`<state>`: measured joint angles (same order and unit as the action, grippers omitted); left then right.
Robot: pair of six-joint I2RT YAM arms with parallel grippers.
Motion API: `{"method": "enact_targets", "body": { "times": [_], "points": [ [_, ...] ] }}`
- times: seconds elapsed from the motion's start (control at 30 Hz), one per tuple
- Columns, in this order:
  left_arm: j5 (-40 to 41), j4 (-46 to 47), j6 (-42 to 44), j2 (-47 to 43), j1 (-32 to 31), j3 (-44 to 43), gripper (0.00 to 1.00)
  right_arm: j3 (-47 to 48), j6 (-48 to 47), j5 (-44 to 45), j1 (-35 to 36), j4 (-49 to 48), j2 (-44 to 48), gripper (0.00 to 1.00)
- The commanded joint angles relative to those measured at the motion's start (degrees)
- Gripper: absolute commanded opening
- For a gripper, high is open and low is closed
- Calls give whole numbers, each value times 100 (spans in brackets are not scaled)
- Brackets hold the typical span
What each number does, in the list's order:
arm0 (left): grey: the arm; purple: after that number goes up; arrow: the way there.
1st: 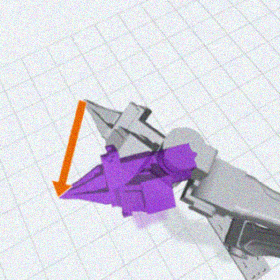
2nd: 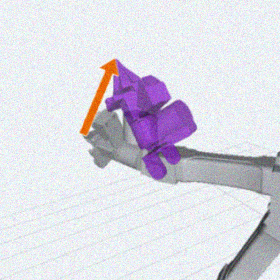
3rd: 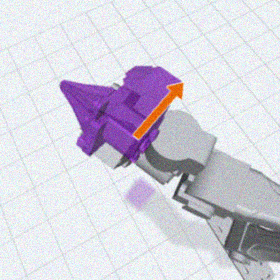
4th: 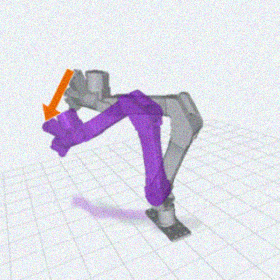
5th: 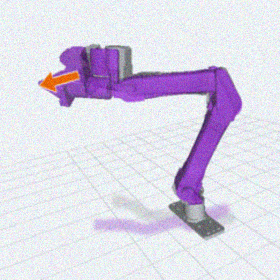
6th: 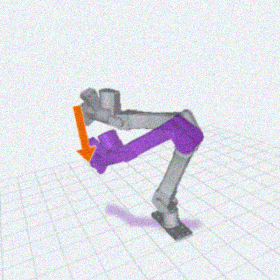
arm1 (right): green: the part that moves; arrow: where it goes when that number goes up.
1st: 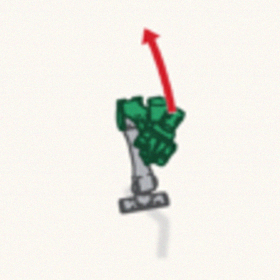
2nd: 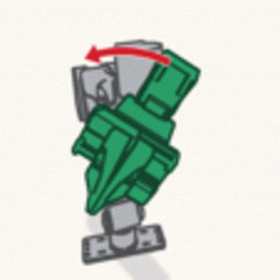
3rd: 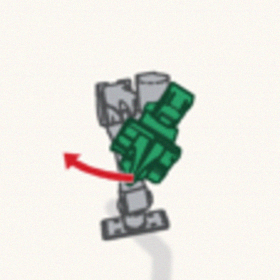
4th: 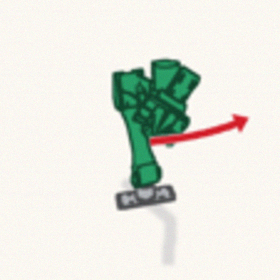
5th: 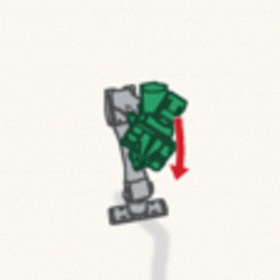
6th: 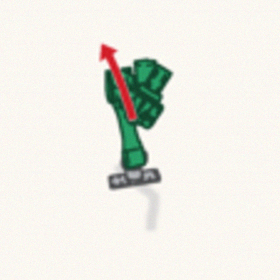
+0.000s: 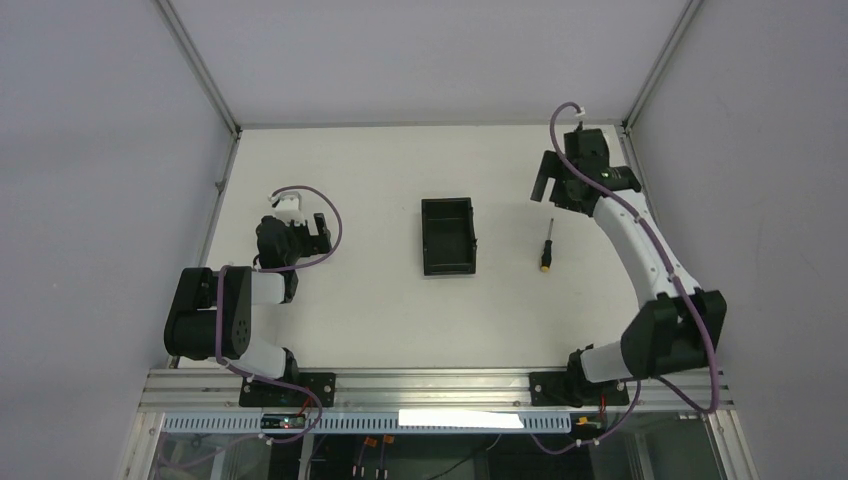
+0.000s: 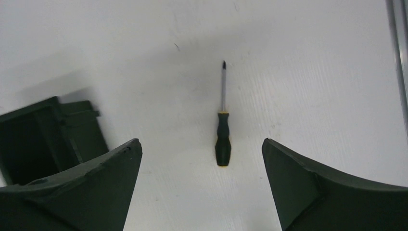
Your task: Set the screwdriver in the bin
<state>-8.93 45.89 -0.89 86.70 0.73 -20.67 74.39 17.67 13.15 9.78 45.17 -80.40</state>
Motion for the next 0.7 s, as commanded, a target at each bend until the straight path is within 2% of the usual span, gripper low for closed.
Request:
{"method": "enact_targets", "body": {
  "times": [0.0,0.13,0.33,0.53,0.57,0.63,0.67],
  "points": [
    [68,179,-25,-39,-38,-43,100,55,-52,-285,-292,713,-959,97],
    [73,176,-26,-39,-37,-43,100,-213,-62,-495,-359,294,-1698,91],
    [70,175,-26,-43,-38,-43,100,-713,-45,-789,-366,-282,-2186,75],
    [68,175,-24,-39,-38,-43,100,-919,-72,-784,-359,-411,-2379,44],
    [71,175,-26,-39,-38,-43,100,-932,-90,-772,-363,-401,-2377,36],
    [75,183,-19,-39,-37,-43,100,-889,-150,-729,-365,-319,-2348,9],
    [72,176,-24,-39,-35,-45,100,-829,-183,-677,-363,-201,-2323,0]
  ]
}}
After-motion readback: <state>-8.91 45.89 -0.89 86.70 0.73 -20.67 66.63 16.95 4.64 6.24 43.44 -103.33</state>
